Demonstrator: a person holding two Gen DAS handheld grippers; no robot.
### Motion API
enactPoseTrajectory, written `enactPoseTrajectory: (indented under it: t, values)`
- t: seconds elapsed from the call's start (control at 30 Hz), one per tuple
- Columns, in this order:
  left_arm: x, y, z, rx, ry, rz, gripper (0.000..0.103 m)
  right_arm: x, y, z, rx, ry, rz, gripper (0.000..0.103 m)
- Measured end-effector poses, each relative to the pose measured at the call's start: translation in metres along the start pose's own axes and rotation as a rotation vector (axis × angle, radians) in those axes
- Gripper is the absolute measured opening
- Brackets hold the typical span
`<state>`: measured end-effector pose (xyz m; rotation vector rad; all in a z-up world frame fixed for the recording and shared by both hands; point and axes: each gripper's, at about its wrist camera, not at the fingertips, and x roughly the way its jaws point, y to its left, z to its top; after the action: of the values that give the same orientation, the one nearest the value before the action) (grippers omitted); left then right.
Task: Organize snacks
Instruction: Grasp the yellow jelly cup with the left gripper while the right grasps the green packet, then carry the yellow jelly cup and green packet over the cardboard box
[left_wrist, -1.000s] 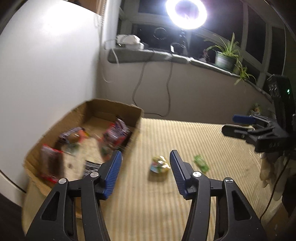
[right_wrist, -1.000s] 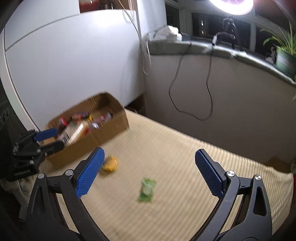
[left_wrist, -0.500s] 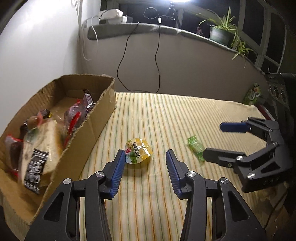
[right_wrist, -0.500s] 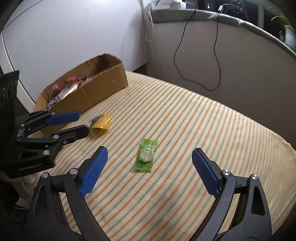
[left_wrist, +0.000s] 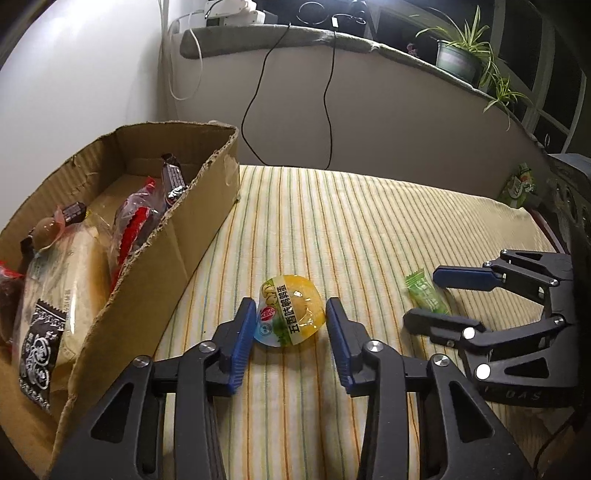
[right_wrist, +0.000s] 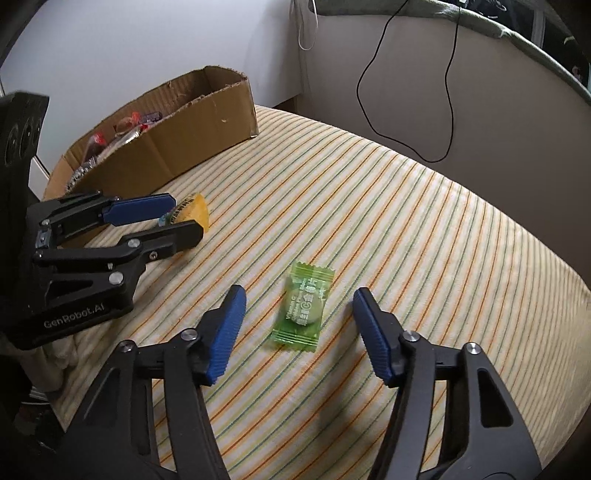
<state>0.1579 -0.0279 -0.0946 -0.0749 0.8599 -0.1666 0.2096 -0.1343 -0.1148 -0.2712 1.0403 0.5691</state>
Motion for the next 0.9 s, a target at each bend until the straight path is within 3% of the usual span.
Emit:
enactPoseTrajectory:
  t: [0.13, 0.27, 0.9]
  values:
    - [0.001, 0.004, 0.000, -0.012, 0.005, -0.002, 0.030, 0.001, 0.002, 0.001, -0.014, 0.002, -0.019, 0.043]
    - [0.003, 0.000, 0.003, -0.007, 0.004, 0.000, 0.028, -0.002, -0.002, 0.000, -0.010, 0.002, -0.023, 0.023]
    - [-0.033, 0.002, 0.000, 0.000, -0.072, 0.002, 0.028, -0.037, 0.011, 0.004, -0.034, -0.071, -0.036, 0.022]
